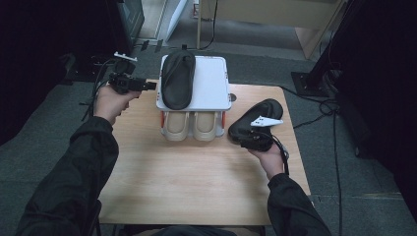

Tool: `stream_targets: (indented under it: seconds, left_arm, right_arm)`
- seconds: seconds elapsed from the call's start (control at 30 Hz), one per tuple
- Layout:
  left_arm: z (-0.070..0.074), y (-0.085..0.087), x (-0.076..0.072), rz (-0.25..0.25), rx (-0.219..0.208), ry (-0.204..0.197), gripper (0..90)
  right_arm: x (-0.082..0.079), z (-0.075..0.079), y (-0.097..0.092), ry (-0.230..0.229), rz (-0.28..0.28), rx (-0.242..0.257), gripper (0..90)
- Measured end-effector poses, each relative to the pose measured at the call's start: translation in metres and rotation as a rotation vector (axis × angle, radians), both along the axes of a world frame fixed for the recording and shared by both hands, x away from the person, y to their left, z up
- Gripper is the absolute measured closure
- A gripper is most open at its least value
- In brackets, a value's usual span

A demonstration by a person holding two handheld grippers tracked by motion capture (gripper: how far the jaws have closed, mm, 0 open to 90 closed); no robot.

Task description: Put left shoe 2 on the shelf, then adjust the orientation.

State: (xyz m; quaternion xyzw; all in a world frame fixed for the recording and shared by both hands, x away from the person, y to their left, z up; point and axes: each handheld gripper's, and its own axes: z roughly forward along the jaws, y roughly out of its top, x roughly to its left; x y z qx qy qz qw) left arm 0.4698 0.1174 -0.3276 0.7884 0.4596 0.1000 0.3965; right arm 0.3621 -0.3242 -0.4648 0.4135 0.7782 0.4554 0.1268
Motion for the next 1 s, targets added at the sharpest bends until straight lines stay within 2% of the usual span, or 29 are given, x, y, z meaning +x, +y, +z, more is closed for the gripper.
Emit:
stream_targets:
  seconds: [0.1,0.2,0.33,0.47,0.63,0.73,0.87,0.93,1.0]
  left_arm:
    - [-0.010,0.003,-0.008,-0.014,-0.016,0.000,46.9]
    - [-0.019,0.004,-0.017,-0.029,-0.005,-0.014,46.5]
    - [-0.032,0.005,-0.028,-0.035,-0.013,-0.014,45.9]
    - [-0.045,0.008,-0.035,-0.038,-0.033,0.002,45.5]
    - [-0.063,0.013,-0.042,-0.033,-0.052,0.009,45.7]
    - [-0.069,0.015,-0.046,-0.026,-0.063,0.007,45.8]
    - [-0.077,0.016,-0.050,-0.010,-0.038,-0.015,45.7]
    - [-0.081,0.018,-0.051,-0.013,-0.048,-0.005,45.7]
    - [-0.083,0.017,-0.051,-0.011,-0.017,0.000,45.7]
  right_arm:
    - [0.005,-0.002,-0.007,0.004,-0.023,-0.010,52.7]
    - [0.009,-0.004,-0.016,0.007,-0.055,-0.027,52.8]
    - [0.013,-0.007,-0.027,0.016,-0.097,-0.024,53.0]
    - [0.018,-0.012,-0.033,0.022,-0.116,-0.044,54.1]
    - [0.024,-0.017,-0.031,0.023,-0.116,-0.029,58.6]
    - [0.028,-0.022,-0.027,0.035,-0.125,-0.043,61.2]
    - [0.032,-0.028,-0.023,0.058,-0.111,-0.066,61.5]
    - [0.033,-0.031,-0.021,0.064,-0.110,-0.074,61.6]
    - [0.034,-0.034,-0.020,0.068,-0.115,-0.079,62.8]
